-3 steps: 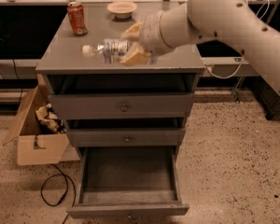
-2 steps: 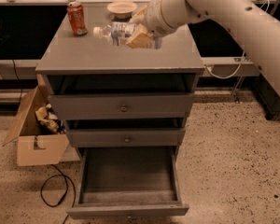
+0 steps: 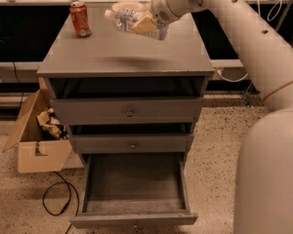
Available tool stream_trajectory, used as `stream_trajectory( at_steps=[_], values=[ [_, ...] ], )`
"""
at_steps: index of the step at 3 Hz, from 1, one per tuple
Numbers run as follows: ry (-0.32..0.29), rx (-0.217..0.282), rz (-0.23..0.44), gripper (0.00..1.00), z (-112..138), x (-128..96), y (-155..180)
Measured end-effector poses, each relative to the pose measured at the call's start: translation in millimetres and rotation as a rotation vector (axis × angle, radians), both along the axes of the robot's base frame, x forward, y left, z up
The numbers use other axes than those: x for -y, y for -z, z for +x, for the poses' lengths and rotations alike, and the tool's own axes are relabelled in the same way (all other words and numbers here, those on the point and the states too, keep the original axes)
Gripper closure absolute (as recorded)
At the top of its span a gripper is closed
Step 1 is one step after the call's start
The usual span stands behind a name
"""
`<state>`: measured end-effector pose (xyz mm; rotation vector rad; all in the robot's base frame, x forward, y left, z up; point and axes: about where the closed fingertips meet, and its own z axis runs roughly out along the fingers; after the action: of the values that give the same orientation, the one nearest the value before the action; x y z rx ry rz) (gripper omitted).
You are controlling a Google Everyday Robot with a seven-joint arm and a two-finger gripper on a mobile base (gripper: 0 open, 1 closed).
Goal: Pick blue plastic bottle from bottom drawer and place on counter
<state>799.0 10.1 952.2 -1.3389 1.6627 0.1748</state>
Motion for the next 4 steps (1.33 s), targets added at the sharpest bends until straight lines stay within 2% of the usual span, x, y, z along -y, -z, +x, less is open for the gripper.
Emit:
stream_trajectory(
  at_steps=[1,3,4],
  values=[
    [0.026,-0.050,0.075,1.00,25.4,-10.6,19.4],
    [0.054,-0.143,0.161,1.00,54.8,-25.9,71.5],
    [0.054,-0.146,0.160,0.82,55.4,-26.4,74.3]
  ],
)
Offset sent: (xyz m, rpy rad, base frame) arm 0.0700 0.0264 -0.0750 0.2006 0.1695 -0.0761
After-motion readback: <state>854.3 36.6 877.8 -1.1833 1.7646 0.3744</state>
